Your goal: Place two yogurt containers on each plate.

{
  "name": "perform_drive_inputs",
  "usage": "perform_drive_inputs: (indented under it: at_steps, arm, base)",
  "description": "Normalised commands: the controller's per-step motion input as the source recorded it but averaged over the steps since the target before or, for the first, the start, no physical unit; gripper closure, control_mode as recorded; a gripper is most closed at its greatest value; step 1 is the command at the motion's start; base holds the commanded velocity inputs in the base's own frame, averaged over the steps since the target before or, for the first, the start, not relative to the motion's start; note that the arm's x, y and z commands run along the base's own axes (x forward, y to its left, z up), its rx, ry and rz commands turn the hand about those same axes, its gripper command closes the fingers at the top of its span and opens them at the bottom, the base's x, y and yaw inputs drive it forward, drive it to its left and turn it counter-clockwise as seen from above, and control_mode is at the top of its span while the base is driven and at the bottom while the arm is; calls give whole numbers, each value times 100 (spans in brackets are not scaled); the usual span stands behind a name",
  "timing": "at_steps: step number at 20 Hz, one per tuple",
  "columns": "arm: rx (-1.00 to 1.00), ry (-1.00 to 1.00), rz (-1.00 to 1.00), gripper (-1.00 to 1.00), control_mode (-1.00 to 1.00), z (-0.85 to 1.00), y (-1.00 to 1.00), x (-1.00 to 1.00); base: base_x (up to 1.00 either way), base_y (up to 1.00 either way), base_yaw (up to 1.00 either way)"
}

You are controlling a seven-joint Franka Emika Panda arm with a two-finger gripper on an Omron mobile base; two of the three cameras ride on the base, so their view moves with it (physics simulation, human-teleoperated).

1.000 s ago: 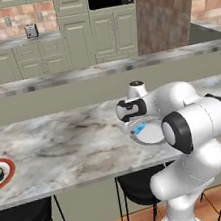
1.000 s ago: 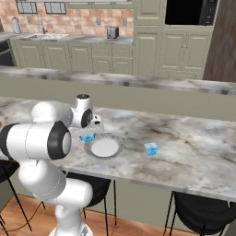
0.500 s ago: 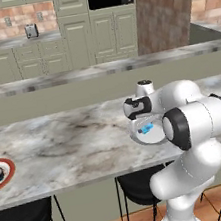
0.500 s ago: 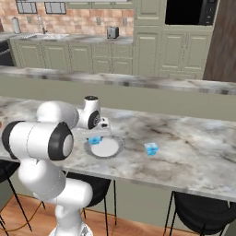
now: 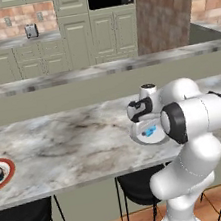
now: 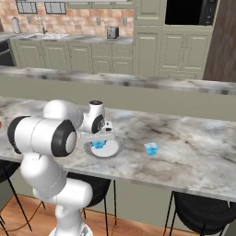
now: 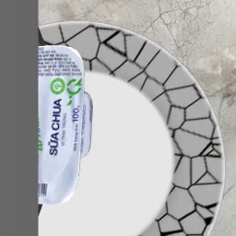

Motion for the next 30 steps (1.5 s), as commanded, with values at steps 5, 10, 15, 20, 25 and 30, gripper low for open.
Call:
perform_drive_inputs:
  at_steps: [5, 10, 15, 20, 25, 30]
  arm:
    - [0, 0, 0, -100, -100, -15, 0, 0]
    - [0, 0, 0, -100, -100, 0, 0, -1]
    - [0, 0, 0, -100, -100, 4, -1, -5]
    - [0, -1, 0, -100, -100, 25, 0, -5]
    - [0, -8, 0, -100, -100, 41, 0, -16]
    - [0, -5, 0, -100, -100, 38, -2, -13]
  base:
    - [0, 0, 0]
    - [0, 0, 0]
    - [0, 0, 0]
    - [0, 0, 0]
    - [0, 0, 0]
    - [0, 0, 0]
